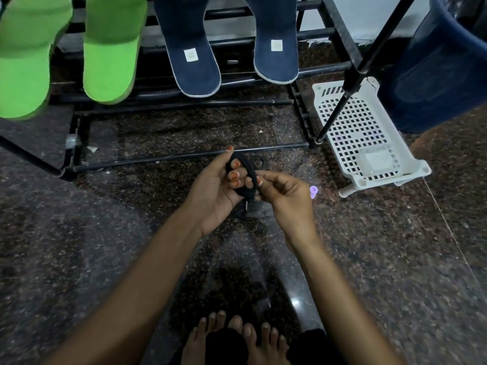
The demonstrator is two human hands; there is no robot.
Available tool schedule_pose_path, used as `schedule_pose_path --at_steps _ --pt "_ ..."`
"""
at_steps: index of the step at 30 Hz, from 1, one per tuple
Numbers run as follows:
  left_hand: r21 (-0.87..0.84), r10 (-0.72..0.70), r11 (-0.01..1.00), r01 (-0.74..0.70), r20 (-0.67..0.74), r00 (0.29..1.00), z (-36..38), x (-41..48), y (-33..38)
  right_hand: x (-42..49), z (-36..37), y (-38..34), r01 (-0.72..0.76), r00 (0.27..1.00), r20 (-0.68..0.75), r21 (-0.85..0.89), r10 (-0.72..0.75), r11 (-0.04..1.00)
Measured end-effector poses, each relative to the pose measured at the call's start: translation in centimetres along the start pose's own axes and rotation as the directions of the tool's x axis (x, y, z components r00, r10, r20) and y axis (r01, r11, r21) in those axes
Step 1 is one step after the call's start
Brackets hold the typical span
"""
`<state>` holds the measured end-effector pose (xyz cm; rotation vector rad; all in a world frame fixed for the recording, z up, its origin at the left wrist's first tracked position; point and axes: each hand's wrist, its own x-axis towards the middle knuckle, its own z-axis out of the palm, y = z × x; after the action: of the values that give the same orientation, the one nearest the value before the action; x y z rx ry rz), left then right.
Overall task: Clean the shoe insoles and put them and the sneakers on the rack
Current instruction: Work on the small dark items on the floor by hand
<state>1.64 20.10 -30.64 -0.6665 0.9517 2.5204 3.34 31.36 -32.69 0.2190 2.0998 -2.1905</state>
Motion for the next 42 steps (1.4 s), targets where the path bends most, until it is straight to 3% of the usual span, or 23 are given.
schedule_pose_path --at_steps 3,12,19,25,38,42 --pt "-0.050 0.008 0.999 -0.008 -0.004 1.000 -0.1 0.1 -0.1 0.0 0.1 0.1 -0.010 1.000 0.026 -0.038 0.011 0.999" --pt "0.007 0.022 1.000 -0.022 -0.038 0.999 -0.4 0.5 -0.3 -0.2 -0.1 0.2 -0.030 0.998 0.045 -0.180 0.039 0.983" --pt "-0.015 0.049 0.999 -0.051 -0.104 0.993 -0.5 1.0 -0.4 -0.3 -0.4 0.1 0.100 0.992 -0.027 -0.392 -0.120 0.915" --pt "0.060 0.052 0.997 -0.046 -0.107 0.993 -0.8 1.0 -0.5 -0.5 -0.4 -0.2 0.186 0.981 0.036 -0.471 -0.192 0.862" --pt "0.194 0.035 0.981 -0.017 -0.087 0.996 -1.1 1.0 -0.9 -0.8 -0.7 -0.6 0.146 0.988 0.085 -0.268 -0.127 0.952" --pt "0.206 0.006 0.979 0.007 -0.064 0.998 -0.9 0.8 -1.1 -0.6 -0.6 -0.3 0.058 0.998 0.036 -0.154 -0.053 0.986"
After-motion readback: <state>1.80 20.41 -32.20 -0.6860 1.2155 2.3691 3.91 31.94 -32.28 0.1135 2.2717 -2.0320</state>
